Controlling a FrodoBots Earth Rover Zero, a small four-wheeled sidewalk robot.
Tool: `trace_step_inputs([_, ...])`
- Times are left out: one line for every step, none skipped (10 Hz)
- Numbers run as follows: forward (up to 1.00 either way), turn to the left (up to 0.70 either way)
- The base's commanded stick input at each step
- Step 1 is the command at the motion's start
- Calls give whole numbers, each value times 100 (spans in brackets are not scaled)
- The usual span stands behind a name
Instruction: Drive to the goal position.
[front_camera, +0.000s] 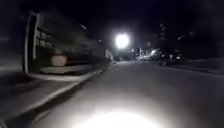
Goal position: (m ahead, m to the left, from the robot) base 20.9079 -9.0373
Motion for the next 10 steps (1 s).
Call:
trace_step_inputs([100,0])
trace_step_inputs([100,0])
trace_step_inputs([100,0])
trace_step_inputs([100,0])
trace_step_inputs([100,-2])
trace_step_inputs([100,-28])
trace_step_inputs([100,-37])
trace_step_inputs([100,-40])
trace_step_inputs([100,-40])
trace_step_inputs([100,-32])
